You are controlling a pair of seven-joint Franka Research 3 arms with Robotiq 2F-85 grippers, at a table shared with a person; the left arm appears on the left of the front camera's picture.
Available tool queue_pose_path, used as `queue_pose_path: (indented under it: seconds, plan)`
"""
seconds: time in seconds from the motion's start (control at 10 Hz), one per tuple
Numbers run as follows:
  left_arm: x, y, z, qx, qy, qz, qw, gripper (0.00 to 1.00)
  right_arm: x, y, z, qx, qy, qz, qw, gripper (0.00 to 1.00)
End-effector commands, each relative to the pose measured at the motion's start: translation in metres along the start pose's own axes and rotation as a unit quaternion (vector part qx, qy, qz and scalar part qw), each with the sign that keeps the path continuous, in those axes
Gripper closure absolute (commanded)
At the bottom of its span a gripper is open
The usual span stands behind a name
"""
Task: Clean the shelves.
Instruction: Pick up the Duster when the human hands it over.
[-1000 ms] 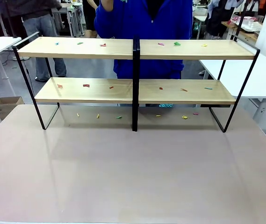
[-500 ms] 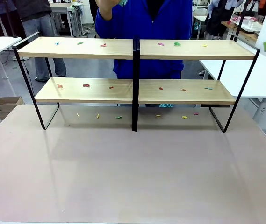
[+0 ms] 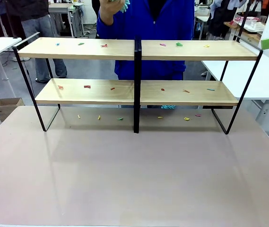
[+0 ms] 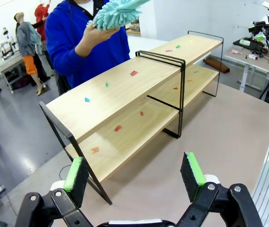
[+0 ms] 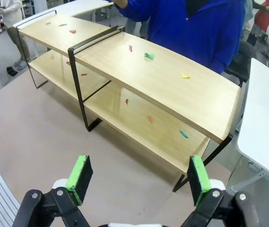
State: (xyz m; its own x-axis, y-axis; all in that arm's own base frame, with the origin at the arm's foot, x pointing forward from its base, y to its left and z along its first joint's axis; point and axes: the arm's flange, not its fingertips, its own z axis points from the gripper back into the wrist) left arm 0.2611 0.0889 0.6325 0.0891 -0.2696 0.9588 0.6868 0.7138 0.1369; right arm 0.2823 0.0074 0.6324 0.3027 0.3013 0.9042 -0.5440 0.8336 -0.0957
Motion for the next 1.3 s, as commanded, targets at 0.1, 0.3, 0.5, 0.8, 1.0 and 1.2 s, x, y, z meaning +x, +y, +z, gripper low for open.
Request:
queue_pose_path:
  seconds: [0.1, 0.3, 0.5, 0.8, 1.0, 1.2]
  plan:
    - [0.0, -0.001, -0.002, 0.0, -0.005, -0.005, 1.0, 0.0, 0.0, 0.0, 0.0, 0.001, 0.0, 0.002, 1.0, 0.0]
    - [0.0, -0.001, -0.002, 0.0, -0.005, -0.005, 1.0, 0.0, 0.0, 0.0, 0.0, 0.001, 0.0, 0.002, 1.0, 0.0]
    - [0.0, -0.001, -0.002, 0.0, -0.005, -0.005, 1.0, 0.0, 0.0, 0.0, 0.0, 0.001, 0.0, 0.002, 1.0, 0.0]
    - [0.038, 0.011, -0.037, -0.087, 0.081, 0.112, 0.987, 0.0, 0.0, 0.0, 0.0, 0.001, 0.0, 0.002, 1.0, 0.0]
    - [0.088, 0.036, -0.107, -0.19, 0.14, 0.237, 0.942, 0.0, 0.0, 0.0, 0.0, 0.001, 0.0, 0.002, 1.0, 0.0]
    - [0.103, 0.046, -0.179, -0.228, 0.175, 0.331, 0.899, 0.0, 0.0, 0.0, 0.0, 0.001, 0.0, 0.002, 1.0, 0.0]
